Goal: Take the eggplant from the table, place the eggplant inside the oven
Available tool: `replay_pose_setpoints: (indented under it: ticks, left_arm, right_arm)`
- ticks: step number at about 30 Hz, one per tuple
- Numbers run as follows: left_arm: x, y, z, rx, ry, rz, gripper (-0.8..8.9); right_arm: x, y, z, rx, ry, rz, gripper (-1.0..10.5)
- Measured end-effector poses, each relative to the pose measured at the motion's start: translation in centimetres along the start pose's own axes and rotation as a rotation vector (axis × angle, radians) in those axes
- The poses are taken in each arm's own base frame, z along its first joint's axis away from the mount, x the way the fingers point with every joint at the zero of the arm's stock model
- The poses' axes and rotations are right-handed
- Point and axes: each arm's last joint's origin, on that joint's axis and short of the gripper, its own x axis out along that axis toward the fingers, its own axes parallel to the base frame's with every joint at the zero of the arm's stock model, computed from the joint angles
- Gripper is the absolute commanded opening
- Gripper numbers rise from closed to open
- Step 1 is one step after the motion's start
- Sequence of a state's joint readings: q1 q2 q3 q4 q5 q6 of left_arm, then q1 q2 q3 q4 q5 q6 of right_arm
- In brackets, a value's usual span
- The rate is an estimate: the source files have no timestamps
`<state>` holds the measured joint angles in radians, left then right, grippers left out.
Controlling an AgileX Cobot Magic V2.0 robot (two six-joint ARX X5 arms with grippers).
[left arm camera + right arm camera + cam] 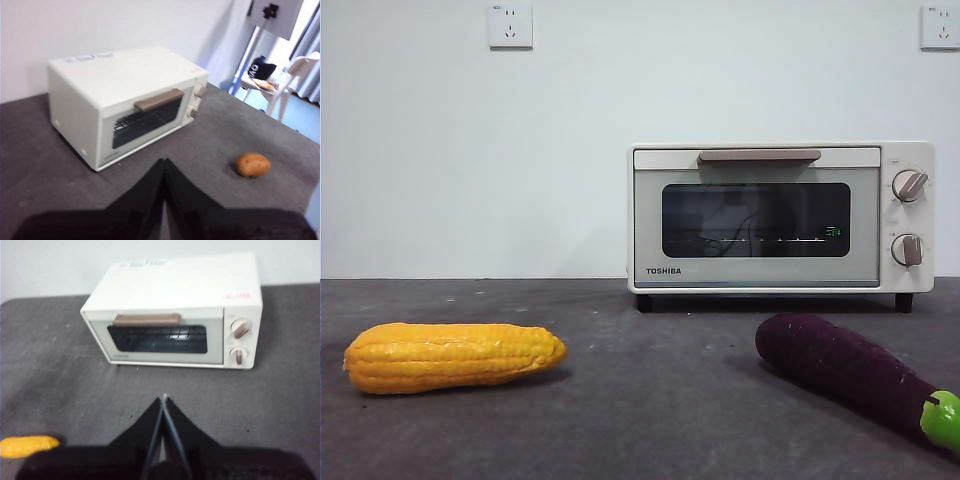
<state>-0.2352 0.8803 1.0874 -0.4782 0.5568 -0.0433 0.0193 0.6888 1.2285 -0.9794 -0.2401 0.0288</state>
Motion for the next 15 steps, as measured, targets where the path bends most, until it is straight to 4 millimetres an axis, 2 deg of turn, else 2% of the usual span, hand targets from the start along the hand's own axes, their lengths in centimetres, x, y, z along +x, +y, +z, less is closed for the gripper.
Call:
replay_pose_setpoints:
  ticks: [9, 15]
  left_arm:
    - [1.2, 0.0, -0.3, 0.019, 0.035, -0.034, -0.06]
    - [2.1, 0.0, -0.5, 0.017, 0.062, -0.055, -0.06]
  right_arm:
    - [0.6, 0.1, -0.1, 0.012, 0.044, 0.097, 0.3]
    - [0.7, 0.4, -0.1, 0.018, 0.057, 0.19, 3.7]
